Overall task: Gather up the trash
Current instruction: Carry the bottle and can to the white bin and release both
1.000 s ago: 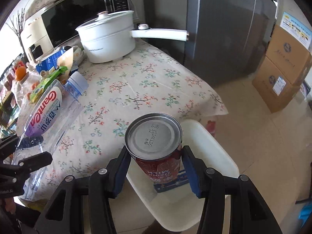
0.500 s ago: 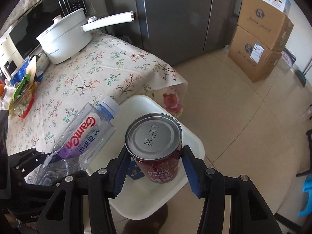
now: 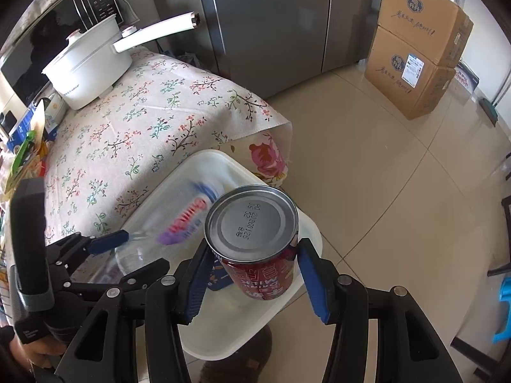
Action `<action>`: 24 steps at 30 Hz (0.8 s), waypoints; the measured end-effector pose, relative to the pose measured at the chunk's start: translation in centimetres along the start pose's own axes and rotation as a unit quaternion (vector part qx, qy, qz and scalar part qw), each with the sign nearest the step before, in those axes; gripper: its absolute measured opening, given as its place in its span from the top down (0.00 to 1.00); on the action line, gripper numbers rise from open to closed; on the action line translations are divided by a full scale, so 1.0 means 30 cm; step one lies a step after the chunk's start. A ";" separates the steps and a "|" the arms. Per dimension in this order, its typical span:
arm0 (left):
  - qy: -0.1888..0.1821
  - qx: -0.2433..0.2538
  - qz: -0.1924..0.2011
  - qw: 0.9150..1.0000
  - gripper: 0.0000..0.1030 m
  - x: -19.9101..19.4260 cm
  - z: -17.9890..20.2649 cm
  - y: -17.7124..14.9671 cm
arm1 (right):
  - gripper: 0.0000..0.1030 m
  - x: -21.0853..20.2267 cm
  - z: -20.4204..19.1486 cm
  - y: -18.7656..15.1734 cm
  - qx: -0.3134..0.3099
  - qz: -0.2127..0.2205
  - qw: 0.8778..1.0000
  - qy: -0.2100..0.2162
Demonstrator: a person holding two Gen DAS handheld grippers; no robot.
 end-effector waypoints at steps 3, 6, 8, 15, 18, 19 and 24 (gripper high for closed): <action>0.010 0.005 0.005 1.000 0.19 -0.044 -0.028 -0.011 | 0.47 0.004 0.000 0.000 0.000 -0.002 1.000 -0.002; 0.026 0.011 0.018 0.999 0.16 -0.089 -0.059 -0.016 | 0.47 0.018 -0.006 -0.002 0.001 -0.010 1.000 -0.001; 0.032 0.011 0.029 0.999 0.15 -0.125 -0.086 -0.024 | 0.47 0.033 -0.017 -0.005 -0.001 -0.018 1.000 -0.001; 0.055 -0.012 0.062 0.996 0.09 -0.240 -0.188 -0.033 | 0.47 0.066 -0.082 -0.017 -0.018 -0.038 0.999 0.001; 0.067 -0.023 0.078 0.994 0.06 -0.284 -0.226 -0.032 | 0.47 0.074 -0.103 -0.018 -0.020 -0.043 0.999 0.000; 0.071 -0.026 0.083 0.994 0.05 -0.296 -0.235 -0.027 | 0.46 0.077 -0.109 -0.018 -0.020 -0.045 0.999 -0.001; 0.091 -0.028 0.110 0.989 0.02 -0.368 -0.284 -0.046 | 0.38 0.077 -0.148 -0.010 -0.032 -0.047 0.998 -0.008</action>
Point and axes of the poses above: each gripper's, at about its wrist camera, not at the fingertips, and x roughly the way its jaws point, z to its right, y to its top, the point moved 8 cm from there along x, roughly the way its jaws point, and after that the axes turned 2 degrees about y, right-handed, at the moved point
